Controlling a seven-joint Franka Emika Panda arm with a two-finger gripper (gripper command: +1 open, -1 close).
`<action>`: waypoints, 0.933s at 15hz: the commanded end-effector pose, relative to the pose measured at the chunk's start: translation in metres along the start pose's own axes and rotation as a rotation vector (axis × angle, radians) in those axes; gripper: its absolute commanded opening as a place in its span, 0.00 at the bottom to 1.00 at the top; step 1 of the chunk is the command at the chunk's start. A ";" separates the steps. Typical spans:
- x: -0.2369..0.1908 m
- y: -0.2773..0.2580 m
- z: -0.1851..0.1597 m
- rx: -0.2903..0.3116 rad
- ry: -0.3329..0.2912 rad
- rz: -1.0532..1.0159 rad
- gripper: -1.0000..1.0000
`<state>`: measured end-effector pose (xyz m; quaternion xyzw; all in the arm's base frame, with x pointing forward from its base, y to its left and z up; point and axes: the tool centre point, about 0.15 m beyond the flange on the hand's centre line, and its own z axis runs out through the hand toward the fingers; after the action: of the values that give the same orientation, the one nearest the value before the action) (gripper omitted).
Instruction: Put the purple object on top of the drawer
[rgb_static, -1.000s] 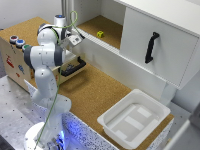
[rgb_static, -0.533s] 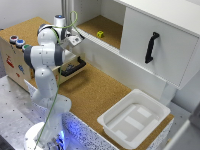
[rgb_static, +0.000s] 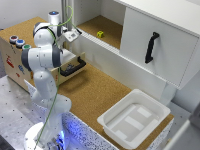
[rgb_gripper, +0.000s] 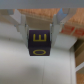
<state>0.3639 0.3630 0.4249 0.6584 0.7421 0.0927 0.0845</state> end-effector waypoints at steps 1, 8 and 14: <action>0.056 0.023 -0.077 -0.088 -0.103 -0.039 0.00; 0.111 0.070 -0.070 -0.051 -0.046 -0.055 0.00; 0.118 0.080 -0.049 0.022 -0.106 0.001 0.00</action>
<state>0.3909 0.4536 0.4923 0.6303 0.7559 0.1535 0.0876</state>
